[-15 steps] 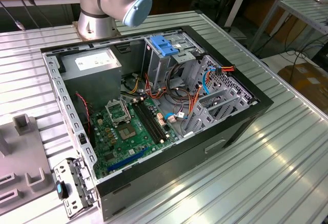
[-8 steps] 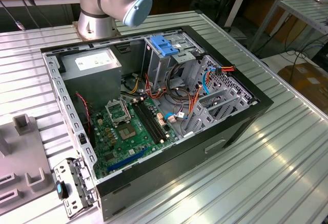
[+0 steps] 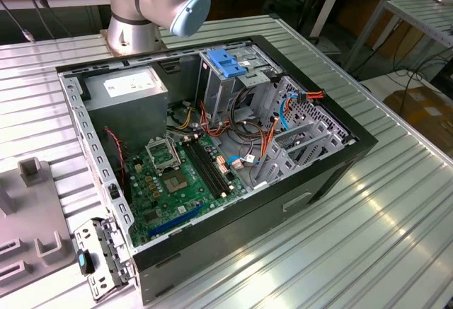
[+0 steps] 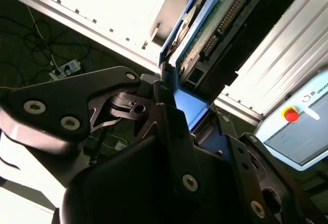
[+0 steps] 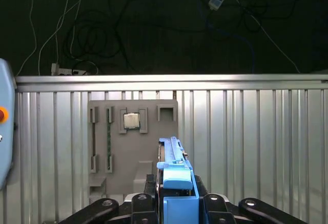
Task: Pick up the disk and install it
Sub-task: 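Pick up the disk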
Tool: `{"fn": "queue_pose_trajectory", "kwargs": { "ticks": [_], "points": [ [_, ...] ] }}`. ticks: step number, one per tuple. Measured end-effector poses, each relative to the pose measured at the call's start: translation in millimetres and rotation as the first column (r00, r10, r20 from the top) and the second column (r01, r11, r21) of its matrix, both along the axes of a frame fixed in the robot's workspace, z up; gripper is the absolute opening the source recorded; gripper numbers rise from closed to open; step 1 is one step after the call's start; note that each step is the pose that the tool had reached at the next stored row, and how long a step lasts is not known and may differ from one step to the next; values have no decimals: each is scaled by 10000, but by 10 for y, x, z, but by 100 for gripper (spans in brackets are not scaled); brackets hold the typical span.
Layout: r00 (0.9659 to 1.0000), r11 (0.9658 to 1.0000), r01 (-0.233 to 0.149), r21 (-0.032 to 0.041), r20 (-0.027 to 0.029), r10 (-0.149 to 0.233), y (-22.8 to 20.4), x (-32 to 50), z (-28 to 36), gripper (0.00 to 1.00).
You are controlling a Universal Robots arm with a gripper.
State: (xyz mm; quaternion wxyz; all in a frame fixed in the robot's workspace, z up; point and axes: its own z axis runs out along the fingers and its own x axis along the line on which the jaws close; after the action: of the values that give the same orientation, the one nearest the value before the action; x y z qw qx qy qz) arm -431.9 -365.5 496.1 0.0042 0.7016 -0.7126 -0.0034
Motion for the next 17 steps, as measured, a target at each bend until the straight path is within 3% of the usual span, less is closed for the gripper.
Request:
{"fn": "queue_pose_trajectory", "kwargs": {
  "ticks": [17],
  "points": [
    [10000,10000,0,1,0,0,0,184,0,37]
  ]
}}
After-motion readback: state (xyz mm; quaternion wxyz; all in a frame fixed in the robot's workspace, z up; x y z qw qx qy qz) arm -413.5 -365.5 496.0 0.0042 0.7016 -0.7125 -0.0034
